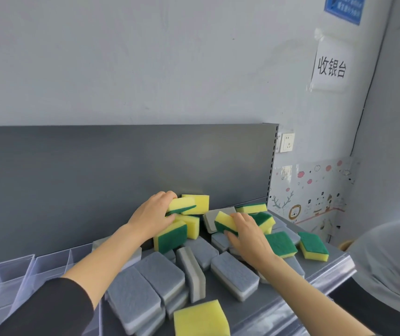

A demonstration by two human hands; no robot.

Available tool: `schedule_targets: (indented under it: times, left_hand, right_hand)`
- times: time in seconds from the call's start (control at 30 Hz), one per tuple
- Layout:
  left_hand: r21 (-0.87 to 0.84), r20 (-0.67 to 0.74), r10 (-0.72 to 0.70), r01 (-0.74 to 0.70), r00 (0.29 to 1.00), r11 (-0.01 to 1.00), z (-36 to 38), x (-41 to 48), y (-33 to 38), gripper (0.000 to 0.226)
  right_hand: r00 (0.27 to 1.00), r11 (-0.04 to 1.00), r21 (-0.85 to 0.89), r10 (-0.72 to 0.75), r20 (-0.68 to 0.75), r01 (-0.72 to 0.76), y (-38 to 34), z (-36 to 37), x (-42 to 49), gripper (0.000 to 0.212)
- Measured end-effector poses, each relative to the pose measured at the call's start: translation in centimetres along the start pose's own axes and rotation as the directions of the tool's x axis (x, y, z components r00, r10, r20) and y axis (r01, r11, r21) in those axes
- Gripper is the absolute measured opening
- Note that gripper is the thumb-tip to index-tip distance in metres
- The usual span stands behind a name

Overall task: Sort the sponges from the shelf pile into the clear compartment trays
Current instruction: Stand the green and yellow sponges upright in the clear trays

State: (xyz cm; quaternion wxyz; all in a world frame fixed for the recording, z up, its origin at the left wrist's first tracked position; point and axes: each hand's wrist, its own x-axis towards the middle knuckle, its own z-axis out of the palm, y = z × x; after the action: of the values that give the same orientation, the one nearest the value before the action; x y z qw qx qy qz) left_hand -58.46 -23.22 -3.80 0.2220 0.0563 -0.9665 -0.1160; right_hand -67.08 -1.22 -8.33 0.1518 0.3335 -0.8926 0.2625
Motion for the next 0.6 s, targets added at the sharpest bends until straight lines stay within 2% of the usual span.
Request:
schedule_targets:
  times: [0.23, 0.6]
  left_hand:
    - [-0.02, -0.017, -0.053, 0.053, 0.998, 0.998, -2.2, -3.7, 2.9, 0.03]
    - [-0.028, -0.027, -0.119, 0.119, 0.992, 0.993, -5.8, -12.9, 4.7, 0.031]
  right_hand:
    - [0.997, 0.992, 0.114, -0.052, -0.06, 0.058, -1.9, -2.9, -3.7, 0.033]
    - [0.994, 0.984, 0.143, -0.105, -0.033, 0.109, -5.9, -4.1, -10.1, 0.039]
